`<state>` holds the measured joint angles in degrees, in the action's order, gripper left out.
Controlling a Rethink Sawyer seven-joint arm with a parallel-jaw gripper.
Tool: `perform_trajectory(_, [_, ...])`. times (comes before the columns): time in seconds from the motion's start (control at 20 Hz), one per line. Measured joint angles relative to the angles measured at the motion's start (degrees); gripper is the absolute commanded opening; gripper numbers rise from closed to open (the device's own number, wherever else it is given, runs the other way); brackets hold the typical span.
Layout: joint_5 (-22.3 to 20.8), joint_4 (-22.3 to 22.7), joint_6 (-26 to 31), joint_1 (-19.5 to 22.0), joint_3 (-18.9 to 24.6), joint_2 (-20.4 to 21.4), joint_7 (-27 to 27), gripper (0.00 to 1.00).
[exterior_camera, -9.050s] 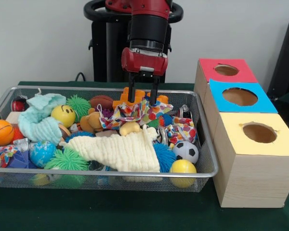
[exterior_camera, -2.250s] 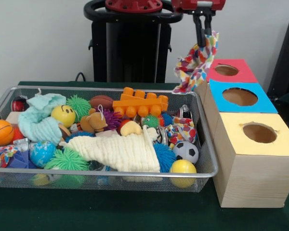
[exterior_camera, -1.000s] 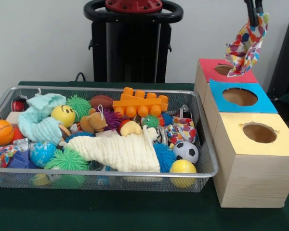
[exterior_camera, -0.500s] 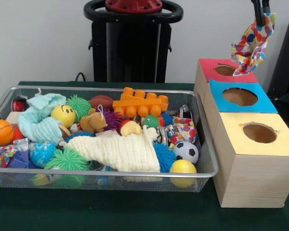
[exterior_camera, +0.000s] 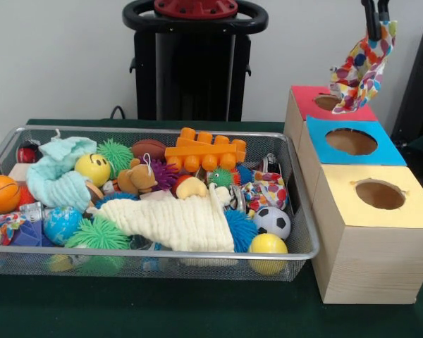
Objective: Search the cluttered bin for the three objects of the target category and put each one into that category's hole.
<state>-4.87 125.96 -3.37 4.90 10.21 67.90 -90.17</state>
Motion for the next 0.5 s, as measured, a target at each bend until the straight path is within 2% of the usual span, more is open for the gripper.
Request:
perform_trajectory(0.25, [0.8,-1.4,-3.9,-3.7,-3.4,-3.0,0.0,0.0])
perform_trajectory(0.5, [1.6,-2.7,-8.5,-4.9,-4.3,-6.2,0.0,0.0])
